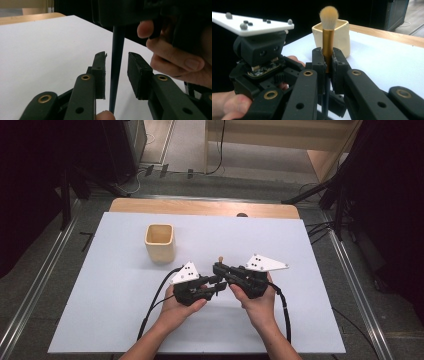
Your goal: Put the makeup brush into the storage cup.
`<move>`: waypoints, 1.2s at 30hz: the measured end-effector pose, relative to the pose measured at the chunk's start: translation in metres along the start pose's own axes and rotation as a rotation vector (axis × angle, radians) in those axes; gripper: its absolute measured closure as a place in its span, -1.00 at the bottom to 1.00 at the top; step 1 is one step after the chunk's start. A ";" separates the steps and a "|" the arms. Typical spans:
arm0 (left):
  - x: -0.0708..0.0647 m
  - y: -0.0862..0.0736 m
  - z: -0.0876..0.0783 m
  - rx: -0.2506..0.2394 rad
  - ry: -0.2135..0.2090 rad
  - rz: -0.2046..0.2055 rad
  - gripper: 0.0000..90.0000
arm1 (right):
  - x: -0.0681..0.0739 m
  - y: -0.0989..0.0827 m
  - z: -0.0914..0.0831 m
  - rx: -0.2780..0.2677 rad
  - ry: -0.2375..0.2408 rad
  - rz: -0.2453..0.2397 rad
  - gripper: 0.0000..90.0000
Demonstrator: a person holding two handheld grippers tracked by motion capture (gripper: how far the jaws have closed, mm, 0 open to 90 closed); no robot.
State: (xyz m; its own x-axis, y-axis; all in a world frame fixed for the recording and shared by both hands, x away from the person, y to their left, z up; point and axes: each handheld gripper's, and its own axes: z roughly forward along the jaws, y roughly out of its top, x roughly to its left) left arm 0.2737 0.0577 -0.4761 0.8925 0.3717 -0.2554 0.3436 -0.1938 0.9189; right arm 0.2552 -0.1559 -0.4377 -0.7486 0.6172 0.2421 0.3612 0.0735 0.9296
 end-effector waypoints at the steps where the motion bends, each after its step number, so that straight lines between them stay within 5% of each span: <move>1: 0.000 0.001 -0.001 -0.002 0.001 -0.001 0.54 | 0.000 0.000 0.000 0.000 0.000 0.000 0.88; 18: -0.001 0.006 -0.003 -0.017 0.005 -0.016 0.86 | 0.004 -0.004 0.004 -0.013 0.017 -0.005 0.86; 23: 0.001 0.006 -0.003 -0.005 0.013 -0.010 0.86 | 0.004 -0.001 -0.003 -0.038 -0.023 -0.037 0.10; 31: 0.006 0.007 -0.009 -0.008 0.044 -0.008 0.86 | -0.008 0.002 -0.026 -0.066 -0.112 -0.060 -0.66; 36: 0.013 0.010 -0.016 -0.023 0.071 -0.014 0.86 | -0.015 0.000 -0.035 -0.079 -0.153 -0.065 -0.92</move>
State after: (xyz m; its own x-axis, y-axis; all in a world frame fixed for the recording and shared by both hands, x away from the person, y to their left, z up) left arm 0.2844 0.0753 -0.4657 0.8645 0.4378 -0.2469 0.3483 -0.1676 0.9223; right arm 0.2467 -0.1926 -0.4320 -0.6736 0.7255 0.1410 0.2654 0.0594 0.9623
